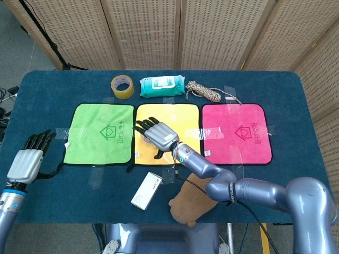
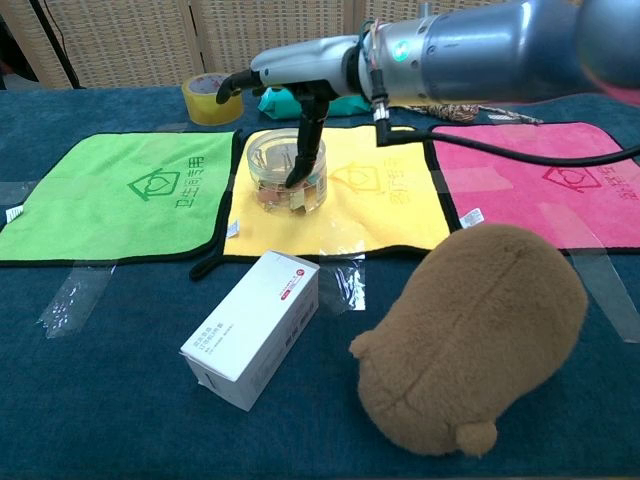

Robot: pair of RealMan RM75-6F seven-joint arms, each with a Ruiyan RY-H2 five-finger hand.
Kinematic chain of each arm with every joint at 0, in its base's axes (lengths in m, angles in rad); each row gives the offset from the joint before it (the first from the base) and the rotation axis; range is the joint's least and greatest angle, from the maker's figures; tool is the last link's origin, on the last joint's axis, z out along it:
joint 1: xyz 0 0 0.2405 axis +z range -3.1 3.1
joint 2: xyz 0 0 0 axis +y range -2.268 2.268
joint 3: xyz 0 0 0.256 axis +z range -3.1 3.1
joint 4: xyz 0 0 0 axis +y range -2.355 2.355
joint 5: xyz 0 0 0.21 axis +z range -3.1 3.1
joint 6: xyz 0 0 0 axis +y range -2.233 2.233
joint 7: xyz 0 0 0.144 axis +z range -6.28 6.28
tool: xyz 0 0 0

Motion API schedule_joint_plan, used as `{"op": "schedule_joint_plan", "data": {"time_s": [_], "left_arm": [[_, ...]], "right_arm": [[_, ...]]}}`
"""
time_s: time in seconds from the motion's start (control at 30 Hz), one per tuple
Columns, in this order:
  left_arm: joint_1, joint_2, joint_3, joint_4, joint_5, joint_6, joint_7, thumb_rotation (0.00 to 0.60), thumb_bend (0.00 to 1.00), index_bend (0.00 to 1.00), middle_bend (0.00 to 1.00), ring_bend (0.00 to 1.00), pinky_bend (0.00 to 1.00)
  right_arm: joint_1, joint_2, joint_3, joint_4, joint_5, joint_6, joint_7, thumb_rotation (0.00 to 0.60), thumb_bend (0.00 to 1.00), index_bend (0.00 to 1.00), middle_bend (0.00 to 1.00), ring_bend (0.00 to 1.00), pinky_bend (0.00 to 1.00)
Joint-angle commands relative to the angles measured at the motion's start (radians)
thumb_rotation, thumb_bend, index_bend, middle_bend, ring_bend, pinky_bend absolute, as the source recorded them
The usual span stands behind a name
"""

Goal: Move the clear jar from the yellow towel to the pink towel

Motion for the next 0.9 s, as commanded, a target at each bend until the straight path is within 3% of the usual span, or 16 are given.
{"op": "schedule_joint_plan", "data": {"time_s": [0.03, 0.23, 0.5, 0.7, 0.9], "left_arm": [[-0.003, -0.002, -0.002, 0.003, -0.005, -0.006, 0.003, 0.6, 0.0, 0.0, 0.0, 0.0, 0.0], [-0.007, -0.005, -0.007, 0.009, -0.021, -0.016, 0.003, 0.6, 0.0, 0.0, 0.0, 0.0, 0.0], [-0.008, -0.008, -0.008, 0.008, -0.022, -0.017, 0.006, 0.6, 0.0, 0.0, 0.0, 0.0, 0.0], [-0.007, -0.007, -0.008, 0.006, -0.019, -0.015, 0.005, 0.6, 0.0, 0.0, 0.0, 0.0, 0.0], [-0.008, -0.005, -0.007, 0.005, -0.016, -0.017, 0.002, 0.6, 0.0, 0.0, 0.0, 0.0, 0.0]], "right_arm": [[0.041, -0.058, -0.02, 0.066, 0.053, -0.012, -0.035, 0.6, 0.0, 0.02, 0.0, 0.0, 0.0], [0.066, -0.118, -0.067, 0.169, 0.077, -0.016, -0.056, 0.6, 0.0, 0.03, 0.0, 0.0, 0.0], [0.063, -0.151, -0.094, 0.225, 0.037, -0.006, -0.041, 0.6, 0.05, 0.08, 0.0, 0.0, 0.0], [0.05, -0.13, -0.124, 0.21, -0.008, 0.038, -0.078, 0.6, 0.18, 0.13, 0.0, 0.0, 0.0], [0.011, -0.068, -0.164, 0.148, -0.037, 0.096, -0.132, 0.6, 0.22, 0.16, 0.02, 0.0, 0.0]]}}
